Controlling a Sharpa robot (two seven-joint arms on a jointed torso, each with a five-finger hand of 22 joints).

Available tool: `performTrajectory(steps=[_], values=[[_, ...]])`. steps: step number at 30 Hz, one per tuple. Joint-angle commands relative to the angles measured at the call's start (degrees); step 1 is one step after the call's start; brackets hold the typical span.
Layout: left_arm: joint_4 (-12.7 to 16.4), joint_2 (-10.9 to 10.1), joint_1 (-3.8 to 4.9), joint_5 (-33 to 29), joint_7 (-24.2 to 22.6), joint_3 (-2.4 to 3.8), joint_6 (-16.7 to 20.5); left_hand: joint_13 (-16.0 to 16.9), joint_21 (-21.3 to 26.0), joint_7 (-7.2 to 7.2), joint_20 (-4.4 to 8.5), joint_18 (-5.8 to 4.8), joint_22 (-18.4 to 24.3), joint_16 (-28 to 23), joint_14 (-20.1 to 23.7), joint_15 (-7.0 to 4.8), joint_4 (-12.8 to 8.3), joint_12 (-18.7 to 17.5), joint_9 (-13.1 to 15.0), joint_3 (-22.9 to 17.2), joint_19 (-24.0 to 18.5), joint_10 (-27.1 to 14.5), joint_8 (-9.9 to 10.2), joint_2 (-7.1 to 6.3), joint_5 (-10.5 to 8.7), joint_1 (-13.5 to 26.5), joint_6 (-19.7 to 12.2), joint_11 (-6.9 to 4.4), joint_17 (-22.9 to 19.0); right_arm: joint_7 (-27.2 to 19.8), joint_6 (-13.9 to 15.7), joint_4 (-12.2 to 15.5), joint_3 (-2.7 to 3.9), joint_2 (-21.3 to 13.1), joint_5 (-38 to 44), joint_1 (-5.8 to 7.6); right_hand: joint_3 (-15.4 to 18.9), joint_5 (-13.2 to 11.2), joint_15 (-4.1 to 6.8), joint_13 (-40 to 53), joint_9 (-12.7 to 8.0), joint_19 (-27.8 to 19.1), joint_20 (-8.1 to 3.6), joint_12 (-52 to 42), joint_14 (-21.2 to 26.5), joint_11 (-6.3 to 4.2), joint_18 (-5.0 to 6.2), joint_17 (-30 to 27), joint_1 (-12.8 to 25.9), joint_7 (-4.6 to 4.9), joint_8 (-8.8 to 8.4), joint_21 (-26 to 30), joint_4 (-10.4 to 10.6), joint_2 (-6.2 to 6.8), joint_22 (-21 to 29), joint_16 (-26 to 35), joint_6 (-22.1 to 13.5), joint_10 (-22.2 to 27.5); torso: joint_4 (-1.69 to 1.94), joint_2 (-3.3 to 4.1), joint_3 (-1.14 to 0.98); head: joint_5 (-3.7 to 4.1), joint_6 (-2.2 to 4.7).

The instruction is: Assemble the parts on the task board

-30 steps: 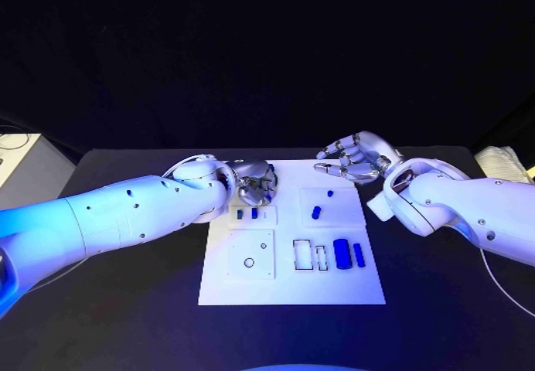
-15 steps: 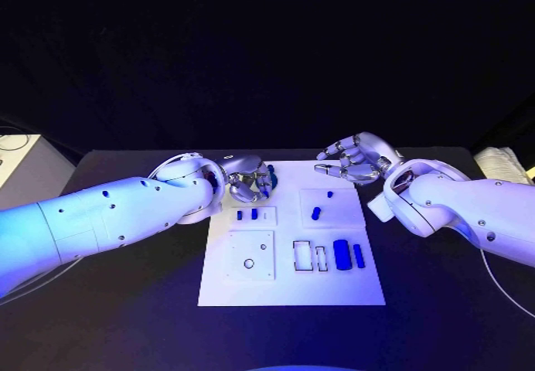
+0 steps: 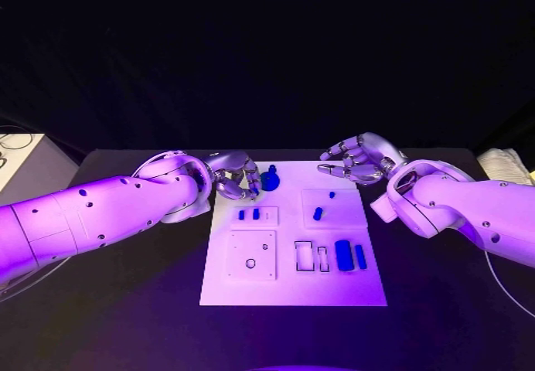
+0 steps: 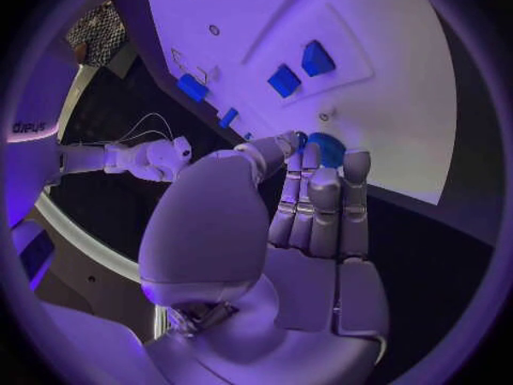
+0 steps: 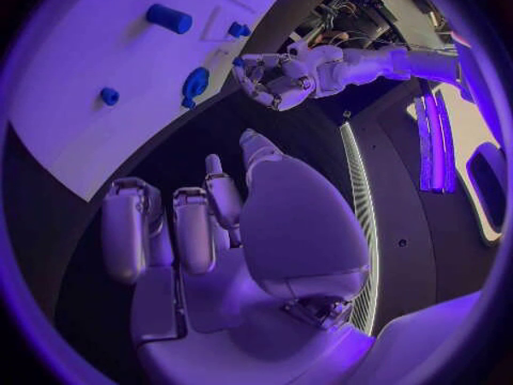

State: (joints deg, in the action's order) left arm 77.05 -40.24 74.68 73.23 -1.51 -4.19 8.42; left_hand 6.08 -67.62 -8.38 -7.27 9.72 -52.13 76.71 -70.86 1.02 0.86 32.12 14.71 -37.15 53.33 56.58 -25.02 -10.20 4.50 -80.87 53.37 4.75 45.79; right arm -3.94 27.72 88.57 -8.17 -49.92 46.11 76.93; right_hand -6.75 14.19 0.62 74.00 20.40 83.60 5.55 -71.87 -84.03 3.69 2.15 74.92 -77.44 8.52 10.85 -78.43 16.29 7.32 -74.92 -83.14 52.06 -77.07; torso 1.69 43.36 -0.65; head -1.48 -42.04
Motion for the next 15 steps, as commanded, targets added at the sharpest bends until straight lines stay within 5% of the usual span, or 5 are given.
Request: performTrajectory(steps=[1,15], values=[[-0.4,0.0,0.01,0.4,0.3,0.04,-0.8,0.0,0.0,0.03,-0.01,-0.32,-0.1,0.1,-0.1,0.10,0.0,-0.2,0.1,0.2,0.2,0.4,0.3,-0.08,-0.19,0.5,0.4,0.03,0.0,-0.5,-0.4,0.1,0.02,0.0,0.3,-0.01,-0.4,0.3,-0.01,0.1,0.1,0.0,-0.06,-0.1,-2.8,-0.04,0.81,2.3,0.2,0.01,0.37,-0.3,0.0,-0.24,-6.9,0.1,-0.2,-0.1,-0.02,0.04,0.03,-0.17,0.00],[-2.4,0.5,-0.09,1.8,1.5,-0.20,-1.8,-0.1,-0.3,0.13,0.01,-0.43,-0.6,0.5,-0.5,0.02,-0.2,-0.5,0.2,0.3,0.8,0.8,0.4,-0.14,-0.20,0.5,0.8,-0.07,0.7,-0.8,0.0,0.0,0.02,0.1,0.3,-0.01,-0.6,0.4,0.05,-0.9,0.1,-0.3,-0.12,1.0,-2.7,-0.10,0.95,1.6,0.2,-0.05,0.47,0.3,0.0,-0.17,-6.5,0.5,-0.1,0.6,-0.18,0.11,-0.01,-0.32,-0.01]])
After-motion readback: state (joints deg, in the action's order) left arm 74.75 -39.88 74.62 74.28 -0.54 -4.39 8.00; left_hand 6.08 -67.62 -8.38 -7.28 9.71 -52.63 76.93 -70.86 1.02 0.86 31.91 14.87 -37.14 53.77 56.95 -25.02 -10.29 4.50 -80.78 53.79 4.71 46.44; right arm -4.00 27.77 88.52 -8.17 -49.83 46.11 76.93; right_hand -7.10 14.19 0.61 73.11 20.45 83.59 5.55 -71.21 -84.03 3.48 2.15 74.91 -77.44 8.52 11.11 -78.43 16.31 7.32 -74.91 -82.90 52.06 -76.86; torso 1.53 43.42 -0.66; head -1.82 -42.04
